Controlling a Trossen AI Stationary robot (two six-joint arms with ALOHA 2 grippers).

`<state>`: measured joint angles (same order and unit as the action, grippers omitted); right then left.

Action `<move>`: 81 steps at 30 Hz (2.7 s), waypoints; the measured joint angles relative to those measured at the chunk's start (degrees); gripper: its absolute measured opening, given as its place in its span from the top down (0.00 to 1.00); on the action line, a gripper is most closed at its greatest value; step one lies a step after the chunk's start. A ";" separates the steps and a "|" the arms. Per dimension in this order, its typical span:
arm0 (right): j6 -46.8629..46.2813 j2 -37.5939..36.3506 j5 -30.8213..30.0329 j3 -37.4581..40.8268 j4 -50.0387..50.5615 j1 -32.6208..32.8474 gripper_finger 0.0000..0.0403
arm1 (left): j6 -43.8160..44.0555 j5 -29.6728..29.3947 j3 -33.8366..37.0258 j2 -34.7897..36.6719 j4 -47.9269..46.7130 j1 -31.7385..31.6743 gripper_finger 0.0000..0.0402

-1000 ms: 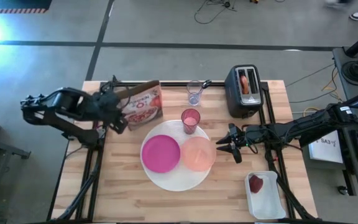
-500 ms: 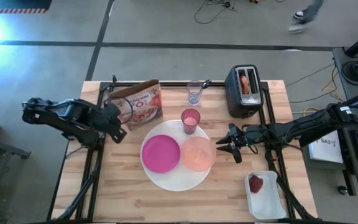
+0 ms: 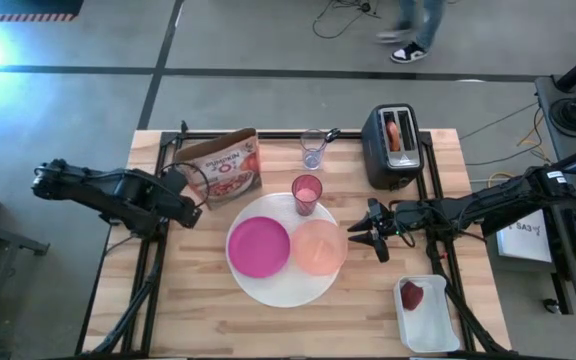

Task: Arrange a breakfast setting
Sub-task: Pour the cereal from the orange cereal box into the orange bowl on the white mat

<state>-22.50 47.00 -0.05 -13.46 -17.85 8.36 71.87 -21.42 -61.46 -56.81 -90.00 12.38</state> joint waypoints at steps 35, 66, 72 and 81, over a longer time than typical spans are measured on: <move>0.00 0.00 0.01 -0.02 0.00 -0.01 0.68 | -1.28 -27.60 14.95 0.68 16.45 -1.40 0.34; 0.00 0.00 0.01 -0.02 0.00 -0.02 0.68 | -2.53 -28.16 12.89 0.65 10.49 -2.17 0.34; 0.00 0.00 0.01 -0.01 -0.01 0.00 0.68 | -6.29 -29.12 13.26 0.65 13.21 -2.72 0.34; 0.00 0.00 -0.01 -0.02 0.00 0.00 0.68 | -19.05 -30.11 13.28 0.65 23.89 -6.79 0.34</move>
<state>-22.50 47.00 -0.05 -13.47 -17.85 8.36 52.82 -51.53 -48.18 -56.16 -66.11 5.59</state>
